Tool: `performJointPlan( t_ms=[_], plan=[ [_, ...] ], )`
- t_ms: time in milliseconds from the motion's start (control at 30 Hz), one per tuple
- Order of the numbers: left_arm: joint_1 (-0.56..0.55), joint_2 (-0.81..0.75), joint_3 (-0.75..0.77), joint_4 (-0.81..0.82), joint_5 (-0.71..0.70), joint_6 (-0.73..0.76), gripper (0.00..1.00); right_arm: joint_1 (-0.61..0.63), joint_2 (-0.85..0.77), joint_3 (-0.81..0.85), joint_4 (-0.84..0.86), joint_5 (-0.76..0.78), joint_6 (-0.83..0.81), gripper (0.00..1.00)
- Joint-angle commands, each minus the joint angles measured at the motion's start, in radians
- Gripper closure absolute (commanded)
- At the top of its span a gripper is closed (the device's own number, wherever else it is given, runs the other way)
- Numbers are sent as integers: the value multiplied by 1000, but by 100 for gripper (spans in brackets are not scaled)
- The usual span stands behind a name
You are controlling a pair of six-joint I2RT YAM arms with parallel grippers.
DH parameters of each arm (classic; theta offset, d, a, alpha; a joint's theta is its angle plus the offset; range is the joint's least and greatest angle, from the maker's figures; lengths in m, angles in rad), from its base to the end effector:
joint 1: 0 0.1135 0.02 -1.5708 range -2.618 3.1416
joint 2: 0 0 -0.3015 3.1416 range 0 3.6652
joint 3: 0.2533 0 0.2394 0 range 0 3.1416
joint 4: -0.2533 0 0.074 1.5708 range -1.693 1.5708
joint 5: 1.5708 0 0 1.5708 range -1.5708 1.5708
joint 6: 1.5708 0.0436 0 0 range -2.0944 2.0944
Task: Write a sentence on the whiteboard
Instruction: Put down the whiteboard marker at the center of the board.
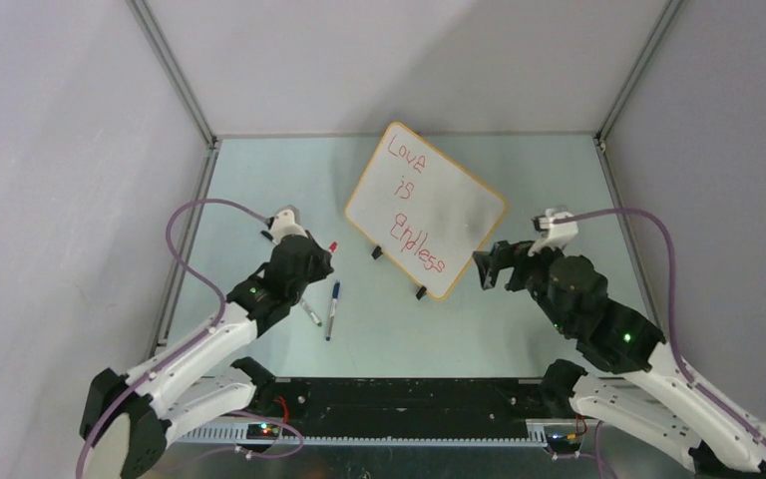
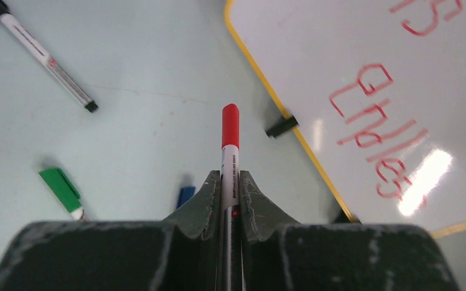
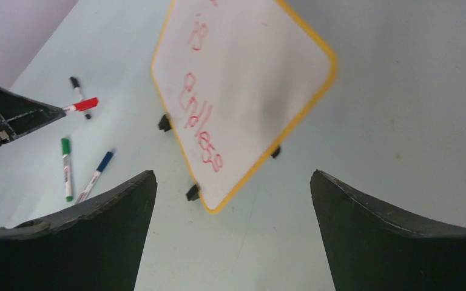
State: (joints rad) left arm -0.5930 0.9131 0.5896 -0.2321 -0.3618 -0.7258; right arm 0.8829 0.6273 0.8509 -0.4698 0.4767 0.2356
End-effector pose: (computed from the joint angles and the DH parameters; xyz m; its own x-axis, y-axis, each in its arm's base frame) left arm 0.1513 -0.0833 0.2748 -0.5086 -0.4058 -0.7594 -0.0859 0.9015 -0.4243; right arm 0.0776 0.0630 0.3729 -0.2448 0.0289 -0.9692 -0.3566 0.9268 0.1177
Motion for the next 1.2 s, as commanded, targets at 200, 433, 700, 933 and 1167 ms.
performJointPlan(
  t_ms=[200,433,700,933,1167],
  plan=[
    [6,174,22,214,-134,15,45,-177,-245,-175,-53,69,101,1],
    [12,191,64,151,-176,55,24,-286,-259,-271,49,26,132,1],
    [56,5,-50,264,-332,180,18,-489,-183,-359,220,41,61,1],
    [62,-107,-232,614,-534,496,1,-776,-165,-626,626,-202,-37,1],
    [162,-20,-343,950,-620,712,1,-889,116,-776,1136,-344,-99,1]
  ],
)
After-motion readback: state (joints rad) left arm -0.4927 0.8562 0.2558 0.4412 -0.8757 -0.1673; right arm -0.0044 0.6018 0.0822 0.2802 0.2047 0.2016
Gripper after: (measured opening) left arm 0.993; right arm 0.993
